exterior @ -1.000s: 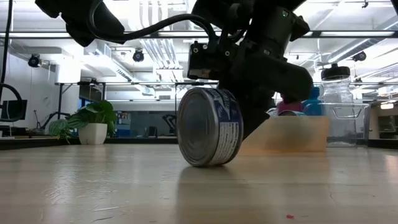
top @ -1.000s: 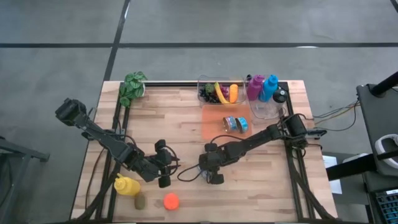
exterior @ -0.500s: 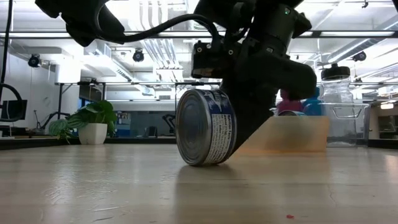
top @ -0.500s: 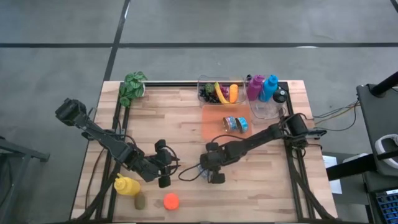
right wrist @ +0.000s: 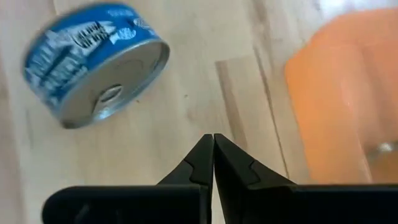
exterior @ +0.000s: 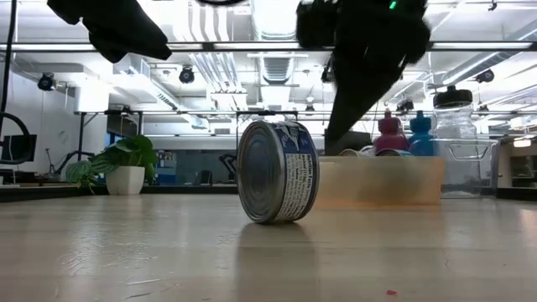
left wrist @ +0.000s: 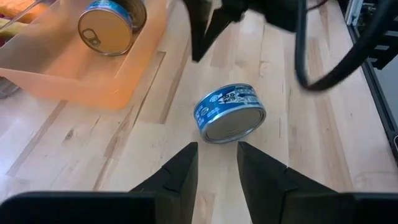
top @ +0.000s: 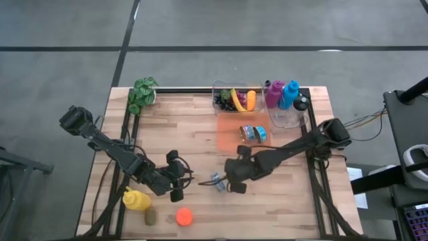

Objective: Pick & Place Food Item
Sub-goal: Put the blue tuna can into the orange bin

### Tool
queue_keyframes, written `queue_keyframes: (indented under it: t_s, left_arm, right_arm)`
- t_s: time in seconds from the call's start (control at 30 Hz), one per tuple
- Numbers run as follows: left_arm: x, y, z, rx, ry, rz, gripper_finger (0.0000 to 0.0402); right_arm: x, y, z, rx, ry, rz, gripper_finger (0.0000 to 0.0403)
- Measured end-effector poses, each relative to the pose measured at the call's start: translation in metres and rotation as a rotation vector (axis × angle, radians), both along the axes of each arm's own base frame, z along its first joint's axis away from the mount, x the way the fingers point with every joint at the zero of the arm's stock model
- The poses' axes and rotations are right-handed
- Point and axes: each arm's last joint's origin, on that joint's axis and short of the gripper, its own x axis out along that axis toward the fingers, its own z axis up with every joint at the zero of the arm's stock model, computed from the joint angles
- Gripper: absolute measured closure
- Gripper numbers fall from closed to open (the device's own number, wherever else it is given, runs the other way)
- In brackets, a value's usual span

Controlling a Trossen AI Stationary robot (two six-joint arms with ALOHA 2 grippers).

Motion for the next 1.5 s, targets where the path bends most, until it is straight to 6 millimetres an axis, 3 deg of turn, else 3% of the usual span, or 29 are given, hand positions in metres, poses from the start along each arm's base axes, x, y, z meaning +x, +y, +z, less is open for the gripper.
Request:
queue_keyframes:
  t_s: [0.4, 0.57, 0.8, 1.0, 1.3, 1.5]
  left_arm:
    - [0.001, -0.001, 0.002, 0.003, -0.006, -0.007, 0.0284]
    - [0.001, -0.001, 0.002, -0.006, -0.007, -0.001, 0.0284]
    - [0.000, -0.001, 0.002, -0.006, -0.007, -0.002, 0.0284]
    - [0.000, -0.001, 0.002, -0.006, -0.007, -0.002, 0.0284]
    - [0.001, -0.001, 0.002, -0.009, -0.010, -0.002, 0.0284]
    - [0.000, -0.001, 0.002, -0.009, -0.010, -0.002, 0.0284]
  right_arm:
    - [-0.018, 0.039, 0.029, -0.053, -0.254, -0.282, 0.0394]
    - [-0.024, 0.051, 0.031, -0.028, -0.355, -0.398, 0.0394]
    - [-0.033, 0.067, 0.031, 0.005, -0.393, -0.416, 0.0394]
    - [-0.033, 0.069, 0.030, 0.003, -0.310, -0.298, 0.0394]
    - [-0.022, 0.051, 0.030, -0.001, -0.309, -0.345, 0.0392]
    - [-0.018, 0.047, 0.031, -0.002, -0.317, -0.335, 0.0362]
